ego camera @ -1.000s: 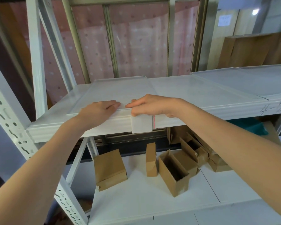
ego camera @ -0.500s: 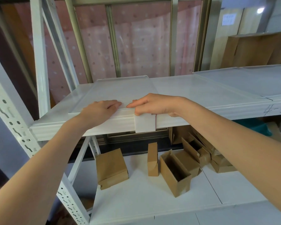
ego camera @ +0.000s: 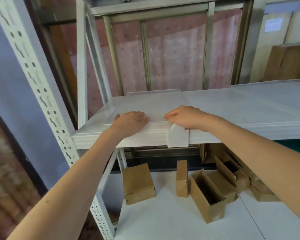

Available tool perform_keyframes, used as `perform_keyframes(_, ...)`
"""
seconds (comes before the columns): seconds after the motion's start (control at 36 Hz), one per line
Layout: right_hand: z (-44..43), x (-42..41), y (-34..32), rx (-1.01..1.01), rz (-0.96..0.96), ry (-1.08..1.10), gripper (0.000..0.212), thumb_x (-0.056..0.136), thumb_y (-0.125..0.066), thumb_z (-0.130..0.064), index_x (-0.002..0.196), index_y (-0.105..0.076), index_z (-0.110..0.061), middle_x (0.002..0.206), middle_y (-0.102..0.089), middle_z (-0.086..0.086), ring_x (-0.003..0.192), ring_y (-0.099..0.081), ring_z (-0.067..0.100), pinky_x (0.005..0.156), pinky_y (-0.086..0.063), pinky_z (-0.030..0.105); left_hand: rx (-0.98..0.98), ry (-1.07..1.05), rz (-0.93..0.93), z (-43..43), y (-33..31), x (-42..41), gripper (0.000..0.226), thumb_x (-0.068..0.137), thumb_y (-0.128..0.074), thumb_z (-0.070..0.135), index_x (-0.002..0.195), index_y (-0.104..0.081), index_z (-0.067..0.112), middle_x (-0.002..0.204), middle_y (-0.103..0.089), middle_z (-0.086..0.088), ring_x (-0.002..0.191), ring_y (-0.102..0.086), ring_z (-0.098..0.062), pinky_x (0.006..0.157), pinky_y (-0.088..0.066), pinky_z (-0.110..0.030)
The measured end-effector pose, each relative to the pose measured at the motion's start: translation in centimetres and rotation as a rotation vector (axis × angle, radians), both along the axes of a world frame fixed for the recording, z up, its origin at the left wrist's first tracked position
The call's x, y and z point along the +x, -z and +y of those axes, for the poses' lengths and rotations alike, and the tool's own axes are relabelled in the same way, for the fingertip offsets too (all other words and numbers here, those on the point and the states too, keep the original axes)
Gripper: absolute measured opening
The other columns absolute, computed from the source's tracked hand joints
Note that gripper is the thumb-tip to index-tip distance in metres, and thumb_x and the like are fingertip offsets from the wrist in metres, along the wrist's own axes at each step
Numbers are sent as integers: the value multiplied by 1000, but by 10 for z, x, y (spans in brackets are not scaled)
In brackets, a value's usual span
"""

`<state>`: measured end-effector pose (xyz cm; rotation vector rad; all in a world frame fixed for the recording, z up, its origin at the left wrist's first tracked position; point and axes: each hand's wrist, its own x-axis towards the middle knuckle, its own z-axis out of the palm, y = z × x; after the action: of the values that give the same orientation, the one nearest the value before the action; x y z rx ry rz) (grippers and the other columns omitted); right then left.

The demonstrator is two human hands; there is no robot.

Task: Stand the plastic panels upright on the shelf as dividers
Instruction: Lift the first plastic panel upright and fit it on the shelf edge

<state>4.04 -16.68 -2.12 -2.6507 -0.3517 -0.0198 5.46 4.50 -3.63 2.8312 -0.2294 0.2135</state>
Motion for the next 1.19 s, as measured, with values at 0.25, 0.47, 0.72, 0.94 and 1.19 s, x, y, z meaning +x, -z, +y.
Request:
perform_keyframes(0.25, 16, -8, -18, -119, 15, -57, 36, 95, -49, -24, 130, -59, -23, 137, -56, -2, 122, -52, 22, 104, -43, 37, -175, -298, 22, 30, -4, 3, 56, 89, -42, 55, 136, -44, 25, 141, -47, -9, 129, -41, -38, 111, -26, -55)
perform_keyframes(0.47, 36, -15, -17, -248, -23, -38, 59, 90, -49, -54, 139, -48, -21, 140, -51, 3, 122, -50, 25, 101, -44, 37, -1257, -416, -21, 41, -34, -4, 43, 87, -64, 20, 125, -48, 11, 113, -47, -3, 103, -46, -24, 86, -39, -34)
perform_keyframes(0.72, 37, -18, -13, -287, -197, 87, 42, 90, -51, -38, 129, -56, -23, 119, -60, 10, 99, -58, 29, 84, -52, 38, -1904, -336, 51, 46, -30, -20, 31, 93, -55, 11, 124, -53, 6, 94, -61, -5, 94, -65, -16, 86, -55, -24)
perform_keyframes(0.94, 37, -33, -44, -415, -373, 184, 41, 84, -45, -4, 123, -54, -12, 110, -60, 16, 91, -59, 35, 63, -40, 32, -1593, 298, 87, -6, -62, -51, 54, 93, -41, 55, 133, -49, 18, 128, -60, -3, 107, -66, -20, 92, -53, -40)
perform_keyframes(1.19, 43, -47, -89, -84, -339, 277, 29, 91, -48, -14, 117, -54, -3, 104, -47, 17, 73, -57, 34, 65, -54, 40, -534, 314, -75, -48, -35, -55, 59, 94, -41, 52, 145, -34, 23, 145, -47, -1, 131, -46, -21, 106, -36, -35)
